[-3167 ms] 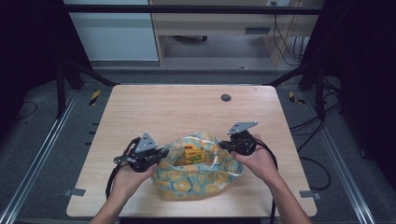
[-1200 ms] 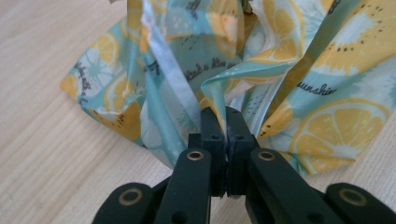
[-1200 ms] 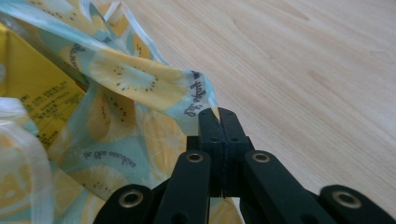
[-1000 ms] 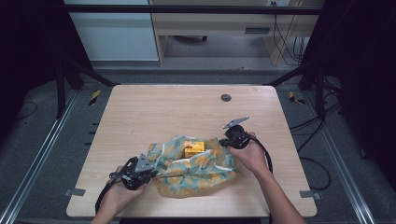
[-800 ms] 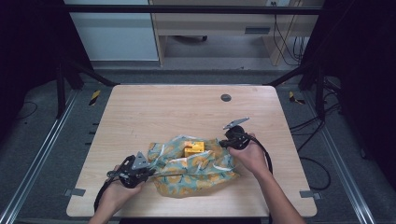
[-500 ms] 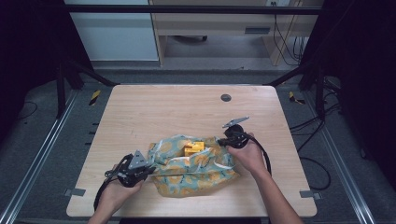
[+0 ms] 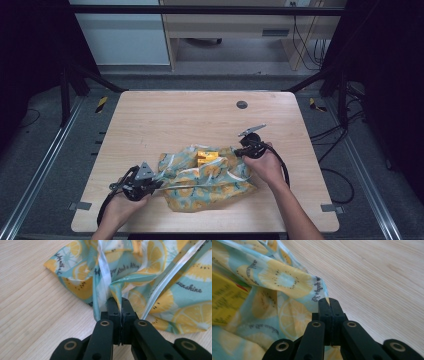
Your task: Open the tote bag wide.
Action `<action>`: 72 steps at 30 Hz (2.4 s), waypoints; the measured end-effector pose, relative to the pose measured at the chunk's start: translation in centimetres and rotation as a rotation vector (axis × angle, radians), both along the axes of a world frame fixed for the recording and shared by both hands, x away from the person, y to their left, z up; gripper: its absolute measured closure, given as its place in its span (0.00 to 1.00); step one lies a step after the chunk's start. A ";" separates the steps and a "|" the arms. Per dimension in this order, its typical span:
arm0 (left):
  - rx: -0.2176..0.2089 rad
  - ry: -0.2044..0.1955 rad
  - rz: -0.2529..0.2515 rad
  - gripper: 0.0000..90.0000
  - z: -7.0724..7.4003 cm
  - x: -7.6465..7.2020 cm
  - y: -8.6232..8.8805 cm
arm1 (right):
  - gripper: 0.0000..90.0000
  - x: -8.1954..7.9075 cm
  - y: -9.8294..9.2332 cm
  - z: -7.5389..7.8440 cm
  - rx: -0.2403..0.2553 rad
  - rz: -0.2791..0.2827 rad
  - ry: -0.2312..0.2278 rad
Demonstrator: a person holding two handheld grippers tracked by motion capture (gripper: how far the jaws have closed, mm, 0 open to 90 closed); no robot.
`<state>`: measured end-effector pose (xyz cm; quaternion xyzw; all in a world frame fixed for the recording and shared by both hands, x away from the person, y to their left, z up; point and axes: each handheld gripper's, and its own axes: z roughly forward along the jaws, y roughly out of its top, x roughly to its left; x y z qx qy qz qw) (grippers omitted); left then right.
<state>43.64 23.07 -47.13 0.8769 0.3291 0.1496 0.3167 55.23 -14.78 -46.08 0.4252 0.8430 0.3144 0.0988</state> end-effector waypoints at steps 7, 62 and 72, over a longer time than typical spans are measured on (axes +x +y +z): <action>0.002 -0.010 -0.038 0.99 0.2 -1.0 0.1 | 1.00 -0.6 -1.7 0.2 0.051 0.007 -0.031; -0.081 -0.129 -0.030 0.44 4.6 2.4 -3.5 | 0.32 -5.6 -2.5 4.6 0.098 -0.212 -0.205; -0.064 -0.054 -0.057 0.43 2.4 5.4 -6.6 | 0.26 -7.5 -2.1 1.4 0.115 -0.239 -0.136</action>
